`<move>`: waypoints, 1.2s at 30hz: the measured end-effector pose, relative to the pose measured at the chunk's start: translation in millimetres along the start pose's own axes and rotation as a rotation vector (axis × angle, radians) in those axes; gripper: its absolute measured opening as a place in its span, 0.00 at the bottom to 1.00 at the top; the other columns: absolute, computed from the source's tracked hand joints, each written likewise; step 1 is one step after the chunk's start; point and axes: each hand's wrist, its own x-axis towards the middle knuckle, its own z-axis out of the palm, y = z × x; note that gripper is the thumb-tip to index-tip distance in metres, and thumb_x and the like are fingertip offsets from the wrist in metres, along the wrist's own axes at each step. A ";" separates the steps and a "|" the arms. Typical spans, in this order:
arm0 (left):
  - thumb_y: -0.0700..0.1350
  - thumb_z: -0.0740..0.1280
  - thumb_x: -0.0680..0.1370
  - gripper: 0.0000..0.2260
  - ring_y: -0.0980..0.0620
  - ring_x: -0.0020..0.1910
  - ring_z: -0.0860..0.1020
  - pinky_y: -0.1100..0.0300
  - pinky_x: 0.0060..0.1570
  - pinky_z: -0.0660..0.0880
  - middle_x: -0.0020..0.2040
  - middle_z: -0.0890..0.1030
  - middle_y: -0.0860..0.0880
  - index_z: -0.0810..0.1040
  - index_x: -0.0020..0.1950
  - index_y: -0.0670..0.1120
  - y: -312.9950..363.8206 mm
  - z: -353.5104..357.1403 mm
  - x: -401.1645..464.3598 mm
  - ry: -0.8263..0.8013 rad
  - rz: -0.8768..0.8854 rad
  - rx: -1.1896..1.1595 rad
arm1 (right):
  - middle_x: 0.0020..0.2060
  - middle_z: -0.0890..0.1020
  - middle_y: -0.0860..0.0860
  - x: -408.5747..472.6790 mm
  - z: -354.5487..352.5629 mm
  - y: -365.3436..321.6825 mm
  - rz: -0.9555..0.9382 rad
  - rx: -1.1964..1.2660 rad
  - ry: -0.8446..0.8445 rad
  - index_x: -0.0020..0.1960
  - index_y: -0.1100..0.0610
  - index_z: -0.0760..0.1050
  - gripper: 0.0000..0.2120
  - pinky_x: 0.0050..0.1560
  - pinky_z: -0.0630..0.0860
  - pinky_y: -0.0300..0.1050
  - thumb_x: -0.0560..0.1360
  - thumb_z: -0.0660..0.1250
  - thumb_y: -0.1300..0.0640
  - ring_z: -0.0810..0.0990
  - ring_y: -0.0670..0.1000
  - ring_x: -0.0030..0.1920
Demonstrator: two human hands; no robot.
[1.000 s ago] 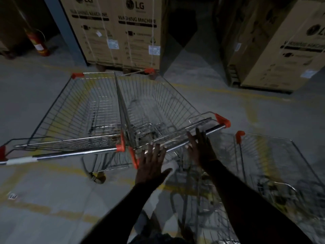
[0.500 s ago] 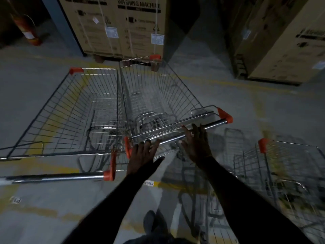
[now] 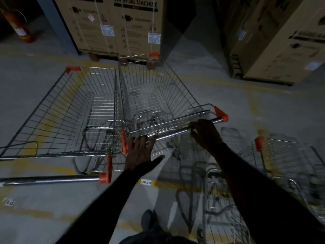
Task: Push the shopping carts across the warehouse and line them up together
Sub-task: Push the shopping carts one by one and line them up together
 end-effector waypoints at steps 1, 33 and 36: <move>0.70 0.56 0.75 0.35 0.40 0.65 0.71 0.39 0.68 0.61 0.64 0.74 0.42 0.67 0.74 0.49 4.2 1.4 -3.6 -0.010 0.016 -0.008 | 0.51 0.78 0.57 -8.1 0.2 -0.2 -0.002 0.006 0.014 0.59 0.53 0.77 0.22 0.60 0.71 0.60 0.73 0.56 0.42 0.77 0.61 0.55; 0.63 0.70 0.68 0.43 0.33 0.74 0.59 0.32 0.71 0.53 0.76 0.62 0.40 0.57 0.78 0.53 101.3 -22.2 -157.5 -0.160 -0.071 0.129 | 0.72 0.67 0.60 -241.0 -11.2 -49.2 -0.016 -0.037 -0.101 0.75 0.54 0.63 0.47 0.71 0.57 0.66 0.60 0.74 0.40 0.65 0.65 0.71; 0.62 0.68 0.71 0.39 0.35 0.73 0.61 0.34 0.71 0.54 0.75 0.64 0.40 0.56 0.78 0.54 105.4 -31.0 -169.7 -0.183 -0.041 0.155 | 0.76 0.58 0.64 -261.8 -14.3 -55.7 0.055 -0.002 -0.085 0.77 0.50 0.59 0.49 0.73 0.49 0.66 0.61 0.75 0.45 0.57 0.68 0.75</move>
